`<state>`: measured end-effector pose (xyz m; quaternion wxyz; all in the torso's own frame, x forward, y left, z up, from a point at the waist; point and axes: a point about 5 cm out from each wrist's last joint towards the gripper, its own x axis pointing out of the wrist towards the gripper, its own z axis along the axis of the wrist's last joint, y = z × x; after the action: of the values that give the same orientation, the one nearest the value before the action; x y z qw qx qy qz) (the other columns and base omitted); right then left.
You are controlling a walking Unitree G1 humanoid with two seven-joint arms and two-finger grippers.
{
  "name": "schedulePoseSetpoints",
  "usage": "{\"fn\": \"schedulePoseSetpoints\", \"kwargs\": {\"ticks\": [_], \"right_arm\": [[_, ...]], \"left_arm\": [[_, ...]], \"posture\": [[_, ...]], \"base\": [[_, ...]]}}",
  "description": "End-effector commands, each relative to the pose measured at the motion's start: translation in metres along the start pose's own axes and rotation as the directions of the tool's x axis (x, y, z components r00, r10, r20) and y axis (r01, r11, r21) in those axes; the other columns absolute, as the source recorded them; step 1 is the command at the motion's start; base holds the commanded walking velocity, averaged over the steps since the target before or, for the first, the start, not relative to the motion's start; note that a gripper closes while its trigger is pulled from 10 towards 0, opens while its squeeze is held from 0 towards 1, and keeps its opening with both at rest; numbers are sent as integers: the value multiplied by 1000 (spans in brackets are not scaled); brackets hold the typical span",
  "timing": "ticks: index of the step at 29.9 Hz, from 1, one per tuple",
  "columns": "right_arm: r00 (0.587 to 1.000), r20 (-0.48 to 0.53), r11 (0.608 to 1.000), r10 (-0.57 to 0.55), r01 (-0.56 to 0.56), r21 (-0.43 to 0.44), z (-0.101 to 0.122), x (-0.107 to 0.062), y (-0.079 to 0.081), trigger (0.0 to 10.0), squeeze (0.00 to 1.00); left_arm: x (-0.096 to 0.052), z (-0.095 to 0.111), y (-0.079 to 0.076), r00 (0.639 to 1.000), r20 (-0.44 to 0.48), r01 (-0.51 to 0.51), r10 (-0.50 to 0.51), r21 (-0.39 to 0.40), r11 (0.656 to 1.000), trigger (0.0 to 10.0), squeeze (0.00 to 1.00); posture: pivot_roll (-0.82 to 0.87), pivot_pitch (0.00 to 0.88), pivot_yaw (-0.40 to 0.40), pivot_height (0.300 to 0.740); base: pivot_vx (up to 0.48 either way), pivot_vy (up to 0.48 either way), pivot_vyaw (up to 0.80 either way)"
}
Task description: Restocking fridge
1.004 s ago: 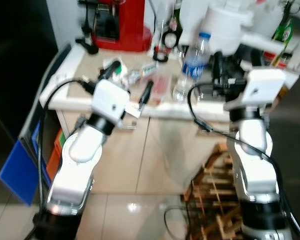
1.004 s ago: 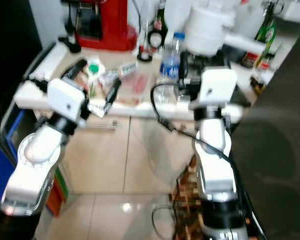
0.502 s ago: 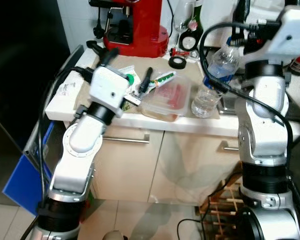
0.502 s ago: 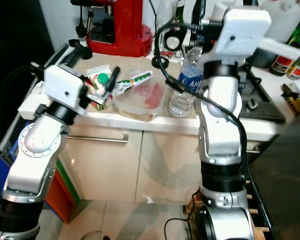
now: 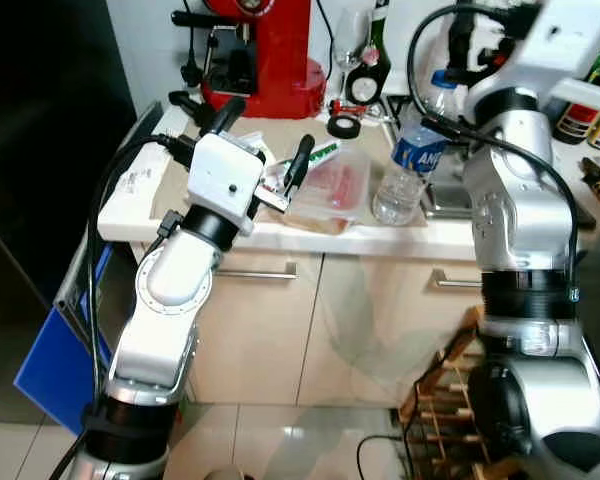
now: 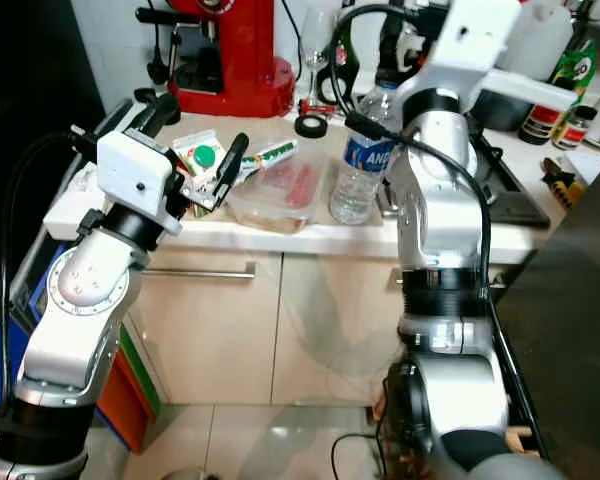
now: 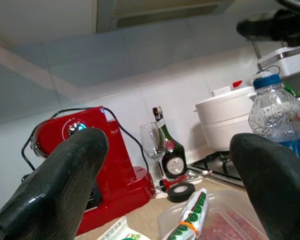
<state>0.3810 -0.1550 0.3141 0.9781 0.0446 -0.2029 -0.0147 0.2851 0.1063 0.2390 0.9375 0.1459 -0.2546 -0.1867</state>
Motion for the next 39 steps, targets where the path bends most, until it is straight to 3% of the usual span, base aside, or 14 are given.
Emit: {"fn": "schedulePoseSetpoints", "kwargs": {"ticks": [1, 3, 9, 19, 21, 36, 39], "right_arm": [[995, -103, 999, 12, -9, 33, -8, 9, -3, 10000, 0], [990, -141, 998, 16, -6, 68, -10, 12, -3, 10000, 0], [973, -221, 996, 69, -56, 65, -16, 19, 4, 10000, 0], [955, -286, 994, 84, -60, 90, -22, 24, 3, 10000, 0], [952, -295, 993, 84, -57, 102, -24, 24, 3, 0, 0], [936, -339, 987, 99, -50, 151, -36, 18, -2, 0, 0], [907, -408, 988, 109, -54, 144, -53, 11, -3, 0, 0]], "left_arm": [[3, 0, -3, 1000, -5, 16, -16, -3, 1000, 10000, 0], [3, 0, -3, 1000, -5, 12, -12, -5, 1000, 10000, 0], [3, 0, -2, 1000, -10, 5, -5, -2, 1000, 10000, 0], [3, -1, -2, 1000, -14, 2, -2, 9, 1000, 10000, 0], [3, -1, -2, 1000, -15, 4, -4, 10, 1000, 10000, 0], [4, -4, -4, 999, -29, 15, -15, 11, 1000, 10000, 0], [4, -9, -7, 998, -61, 30, -29, 19, 999, 10000, 0]], "posture": [[84, 0, -49, 740], [86, 0, -51, 740], [92, 0, -58, 740], [99, 0, -62, 740], [100, 0, -64, 740], [91, 0, -64, 740], [91, 0, -67, 740]], "base": [[0, 0, 0], [0, 0, 0], [0, 0, 0], [0, 0, 0], [0, 0, 0], [0, 0, 0], [0, 0, 0]]}}
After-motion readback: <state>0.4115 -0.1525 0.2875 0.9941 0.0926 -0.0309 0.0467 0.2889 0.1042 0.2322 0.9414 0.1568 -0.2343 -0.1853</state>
